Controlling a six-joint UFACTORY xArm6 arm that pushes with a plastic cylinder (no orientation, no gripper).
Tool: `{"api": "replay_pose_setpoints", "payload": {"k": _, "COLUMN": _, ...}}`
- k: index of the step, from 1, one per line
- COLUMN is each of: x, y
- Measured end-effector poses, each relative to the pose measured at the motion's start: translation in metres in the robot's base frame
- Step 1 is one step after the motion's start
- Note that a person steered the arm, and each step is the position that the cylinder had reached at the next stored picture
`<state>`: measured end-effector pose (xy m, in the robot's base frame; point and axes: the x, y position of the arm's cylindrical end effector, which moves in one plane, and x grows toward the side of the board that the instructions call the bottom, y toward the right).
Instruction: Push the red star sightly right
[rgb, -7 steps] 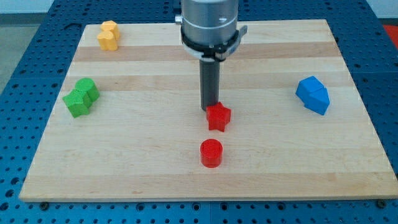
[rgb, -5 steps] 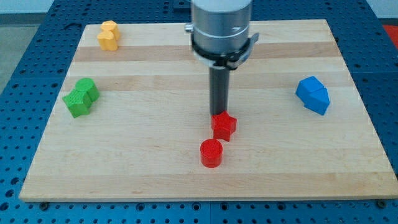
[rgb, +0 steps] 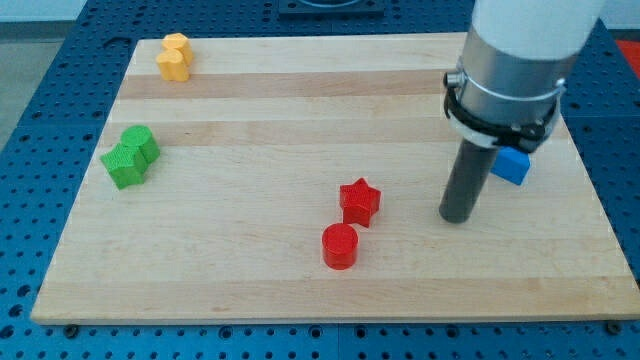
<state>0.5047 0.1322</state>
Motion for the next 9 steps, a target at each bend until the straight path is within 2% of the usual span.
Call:
{"api": "replay_pose_setpoints", "payload": {"k": 1, "x": -0.042, "y": 0.000}}
{"api": "replay_pose_setpoints", "payload": {"k": 2, "x": -0.066, "y": -0.014}}
{"api": "replay_pose_setpoints", "payload": {"k": 4, "x": -0.063, "y": -0.130}}
{"api": "replay_pose_setpoints", "payload": {"k": 5, "x": -0.038, "y": -0.149}}
{"api": "replay_pose_setpoints", "payload": {"k": 6, "x": -0.007, "y": -0.146}}
{"api": "replay_pose_setpoints", "payload": {"k": 9, "x": 0.008, "y": -0.024}}
